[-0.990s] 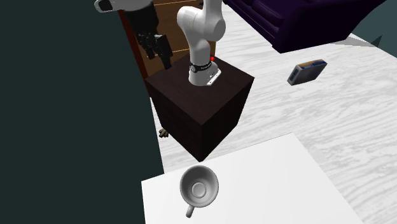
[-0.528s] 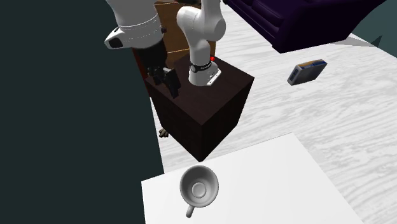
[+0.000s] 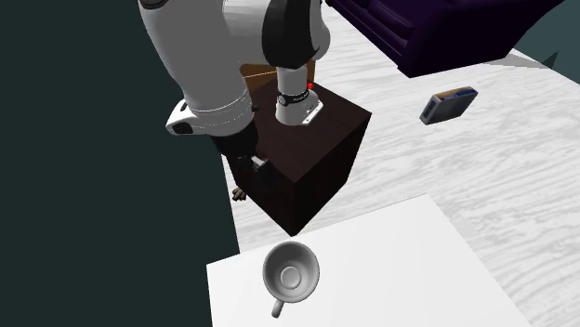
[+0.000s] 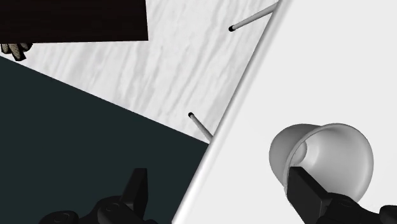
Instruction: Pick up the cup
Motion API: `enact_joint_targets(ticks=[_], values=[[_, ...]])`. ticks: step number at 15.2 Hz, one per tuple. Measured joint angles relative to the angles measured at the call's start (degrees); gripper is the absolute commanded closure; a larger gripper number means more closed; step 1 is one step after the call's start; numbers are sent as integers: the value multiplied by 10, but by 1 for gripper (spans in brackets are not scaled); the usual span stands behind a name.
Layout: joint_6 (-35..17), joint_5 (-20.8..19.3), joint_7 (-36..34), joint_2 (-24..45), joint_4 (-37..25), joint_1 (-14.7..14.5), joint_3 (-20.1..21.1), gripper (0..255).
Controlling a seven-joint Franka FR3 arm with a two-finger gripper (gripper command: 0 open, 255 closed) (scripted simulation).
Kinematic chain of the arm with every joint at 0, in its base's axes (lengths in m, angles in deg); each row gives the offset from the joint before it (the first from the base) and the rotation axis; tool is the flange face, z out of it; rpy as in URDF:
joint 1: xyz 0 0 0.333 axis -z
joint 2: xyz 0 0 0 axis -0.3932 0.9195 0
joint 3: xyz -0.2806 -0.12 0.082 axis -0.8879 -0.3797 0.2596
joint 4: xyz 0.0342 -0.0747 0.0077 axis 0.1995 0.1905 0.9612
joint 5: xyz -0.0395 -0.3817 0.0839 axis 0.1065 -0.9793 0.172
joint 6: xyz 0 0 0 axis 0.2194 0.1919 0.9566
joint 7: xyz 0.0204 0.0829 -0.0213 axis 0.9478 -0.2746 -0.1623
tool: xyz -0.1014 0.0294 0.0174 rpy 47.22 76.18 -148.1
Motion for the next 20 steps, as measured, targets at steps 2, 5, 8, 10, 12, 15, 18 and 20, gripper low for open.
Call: enact_joint_targets(ticks=[2,5,8,10,12,15,18,20], values=[[-25,-16,-22,42,-21,-5,11,0],[-56,-46,-56,106,-58,-15,22,0],[-79,-81,-91,172,-103,-32,26,0],[-87,-107,-119,218,-142,-49,25,0],[-96,-125,-133,252,-168,-61,21,0],[-113,-135,-140,274,-173,-67,17,0],[-132,-142,-141,290,-168,-70,13,0],[-140,-144,-141,294,-164,-71,12,255]])
